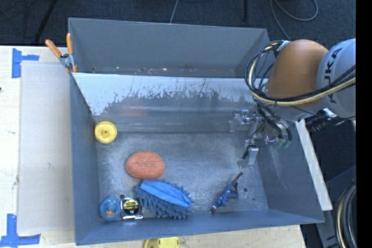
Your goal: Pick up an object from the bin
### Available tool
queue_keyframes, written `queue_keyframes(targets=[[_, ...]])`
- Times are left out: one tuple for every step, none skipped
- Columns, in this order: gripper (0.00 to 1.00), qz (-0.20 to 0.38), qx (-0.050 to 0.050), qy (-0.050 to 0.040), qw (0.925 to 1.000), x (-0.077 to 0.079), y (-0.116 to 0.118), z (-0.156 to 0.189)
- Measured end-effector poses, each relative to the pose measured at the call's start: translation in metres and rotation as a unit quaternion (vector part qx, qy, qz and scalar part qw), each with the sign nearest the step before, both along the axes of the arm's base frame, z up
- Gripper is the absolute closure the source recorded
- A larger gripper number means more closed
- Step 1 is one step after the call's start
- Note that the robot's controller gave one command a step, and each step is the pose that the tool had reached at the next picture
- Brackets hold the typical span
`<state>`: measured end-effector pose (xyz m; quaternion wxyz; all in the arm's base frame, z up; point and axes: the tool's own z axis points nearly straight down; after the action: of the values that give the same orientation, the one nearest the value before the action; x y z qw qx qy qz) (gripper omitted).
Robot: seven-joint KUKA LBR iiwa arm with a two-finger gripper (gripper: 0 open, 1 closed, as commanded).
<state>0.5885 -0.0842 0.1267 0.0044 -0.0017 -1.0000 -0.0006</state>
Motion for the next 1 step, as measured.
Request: queue_keyframes(targets=[[0.00,0.001,0.000,-0.0036,1.0000,0.0015,0.0003,0.0049]])
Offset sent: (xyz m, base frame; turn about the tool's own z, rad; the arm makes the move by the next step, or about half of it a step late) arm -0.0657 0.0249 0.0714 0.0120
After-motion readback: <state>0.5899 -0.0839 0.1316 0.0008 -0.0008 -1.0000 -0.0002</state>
